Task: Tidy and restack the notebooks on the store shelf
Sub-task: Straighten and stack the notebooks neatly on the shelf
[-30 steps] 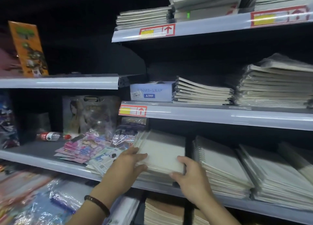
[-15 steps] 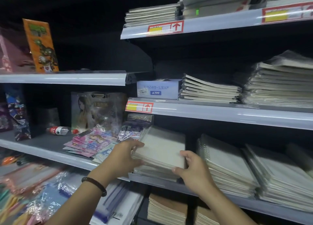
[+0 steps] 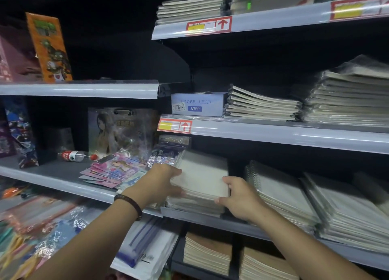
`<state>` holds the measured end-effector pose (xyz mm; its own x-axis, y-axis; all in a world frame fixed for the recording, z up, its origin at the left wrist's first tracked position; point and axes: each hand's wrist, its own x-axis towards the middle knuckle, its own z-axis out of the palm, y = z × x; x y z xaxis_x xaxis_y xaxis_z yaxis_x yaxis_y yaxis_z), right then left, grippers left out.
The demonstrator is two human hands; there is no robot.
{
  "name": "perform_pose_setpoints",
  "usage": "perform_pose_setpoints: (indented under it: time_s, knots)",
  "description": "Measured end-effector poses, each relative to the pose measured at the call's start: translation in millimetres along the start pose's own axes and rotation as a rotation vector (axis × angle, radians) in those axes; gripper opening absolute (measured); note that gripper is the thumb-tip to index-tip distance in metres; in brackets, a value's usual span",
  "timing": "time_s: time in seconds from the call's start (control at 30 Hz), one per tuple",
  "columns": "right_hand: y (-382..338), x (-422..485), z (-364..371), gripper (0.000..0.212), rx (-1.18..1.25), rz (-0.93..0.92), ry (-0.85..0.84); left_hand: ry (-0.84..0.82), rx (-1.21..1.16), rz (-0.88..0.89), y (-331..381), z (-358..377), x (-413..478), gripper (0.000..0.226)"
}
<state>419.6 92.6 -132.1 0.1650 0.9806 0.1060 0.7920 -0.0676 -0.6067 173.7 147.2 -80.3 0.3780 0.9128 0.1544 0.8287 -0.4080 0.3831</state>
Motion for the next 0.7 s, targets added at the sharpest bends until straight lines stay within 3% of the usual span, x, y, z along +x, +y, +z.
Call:
perform_pose_setpoints:
  time_s: [0.3,0.47,0.63,0.7]
  knots:
    - [-5.7,-5.4,-2.6,0.080,-0.006,-0.023,0.015,0.061,0.014,0.005,-3.0,1.2,2.9,0.082]
    - [10.8,16.4,-1.7,0.044,-0.019,0.010,-0.050,0.062,-0.008,0.002,-7.5,4.1,-0.8,0.083]
    - [5.9,16.5,-5.3,0.054,-0.035,0.004,-0.053,0.060,0.006,-0.007,-7.2,6.2,-0.3,0.081]
    - [-3.7,7.2,-6.7,0.071,-0.052,0.009,-0.016,0.065,0.005,-0.014,-8.2,6.5,0.0,0.082]
